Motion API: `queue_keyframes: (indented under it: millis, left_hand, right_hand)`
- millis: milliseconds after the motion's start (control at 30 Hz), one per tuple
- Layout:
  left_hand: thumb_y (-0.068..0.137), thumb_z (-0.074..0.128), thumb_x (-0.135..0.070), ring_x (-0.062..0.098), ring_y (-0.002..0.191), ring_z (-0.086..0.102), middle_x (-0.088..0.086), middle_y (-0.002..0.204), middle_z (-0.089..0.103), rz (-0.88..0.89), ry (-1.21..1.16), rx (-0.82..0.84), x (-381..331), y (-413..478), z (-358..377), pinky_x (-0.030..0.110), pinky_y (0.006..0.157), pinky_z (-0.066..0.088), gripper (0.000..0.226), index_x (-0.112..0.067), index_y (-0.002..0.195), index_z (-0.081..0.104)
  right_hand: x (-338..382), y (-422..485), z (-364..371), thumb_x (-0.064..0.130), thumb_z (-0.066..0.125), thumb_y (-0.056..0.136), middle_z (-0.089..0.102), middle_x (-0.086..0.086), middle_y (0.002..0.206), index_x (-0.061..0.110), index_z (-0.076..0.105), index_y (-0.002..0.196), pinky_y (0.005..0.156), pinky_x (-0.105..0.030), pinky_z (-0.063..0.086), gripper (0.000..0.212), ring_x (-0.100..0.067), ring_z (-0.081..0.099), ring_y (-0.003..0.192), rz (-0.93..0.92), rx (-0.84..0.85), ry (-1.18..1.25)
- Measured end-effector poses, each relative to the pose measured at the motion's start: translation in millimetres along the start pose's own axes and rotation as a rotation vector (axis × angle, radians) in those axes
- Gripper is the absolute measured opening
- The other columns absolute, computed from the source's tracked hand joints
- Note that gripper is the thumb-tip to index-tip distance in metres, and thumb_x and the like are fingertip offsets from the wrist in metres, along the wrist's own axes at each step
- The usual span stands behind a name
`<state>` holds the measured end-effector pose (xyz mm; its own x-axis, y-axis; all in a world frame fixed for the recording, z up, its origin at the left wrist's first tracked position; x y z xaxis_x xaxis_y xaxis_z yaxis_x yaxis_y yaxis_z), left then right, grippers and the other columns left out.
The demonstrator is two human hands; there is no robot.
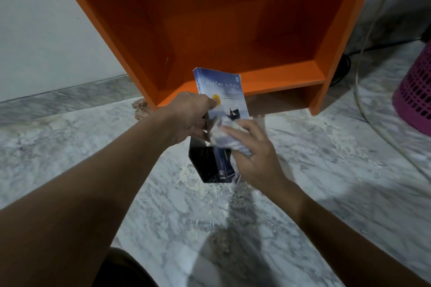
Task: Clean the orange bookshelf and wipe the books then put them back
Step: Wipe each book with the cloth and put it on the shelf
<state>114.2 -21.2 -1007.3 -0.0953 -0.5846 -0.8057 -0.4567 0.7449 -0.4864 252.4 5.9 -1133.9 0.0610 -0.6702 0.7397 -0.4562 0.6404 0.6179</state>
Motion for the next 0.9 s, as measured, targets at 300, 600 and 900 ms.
queue_keyframes:
  millis: [300,600,900]
  left_hand:
    - [0.098,0.058,-0.028,0.029,0.061,0.065,0.015,0.078,0.063,0.062,0.105,-0.015,3,4,10,0.035,0.047,0.057,0.022,-0.008,0.09,0.055]
    - [0.1,0.056,-0.026,0.037,0.086,0.072,0.027,0.105,0.069,0.117,-0.022,-0.018,-3,3,3,0.038,0.054,0.06,0.023,-0.003,0.103,0.058]
    - [0.097,0.06,-0.028,0.038,0.081,0.071,0.027,0.101,0.065,0.077,-0.034,-0.029,2,4,-3,0.048,0.061,0.061,0.031,0.0,0.109,0.052]
  right_hand:
    - [29,-12,2,0.008,0.067,0.082,0.066,-0.015,0.099,0.008,0.076,0.093,0.071,-0.034,0.048,0.014,-0.03,0.058,0.081,-0.467,0.207,-0.125]
    - [38,-42,8,0.024,0.044,0.095,0.062,-0.011,0.094,0.006,0.071,0.087,0.065,-0.033,0.046,0.034,-0.029,0.056,0.075,-0.586,0.452,-0.06]
    - [-11,-4,-10,0.004,0.048,0.087,0.053,0.008,0.115,0.041,0.062,0.122,0.066,-0.007,0.042,0.052,0.003,0.054,0.081,0.268,-0.129,-0.052]
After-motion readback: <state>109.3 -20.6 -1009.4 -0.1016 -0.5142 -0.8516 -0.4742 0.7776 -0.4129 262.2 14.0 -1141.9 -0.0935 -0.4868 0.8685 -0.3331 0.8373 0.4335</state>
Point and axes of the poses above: each hand's wrist, its own y-axis towards the middle knuckle, its own z-axis out of the palm, x = y × z, the point moved 1 cm from there along y, towards the middle knuckle
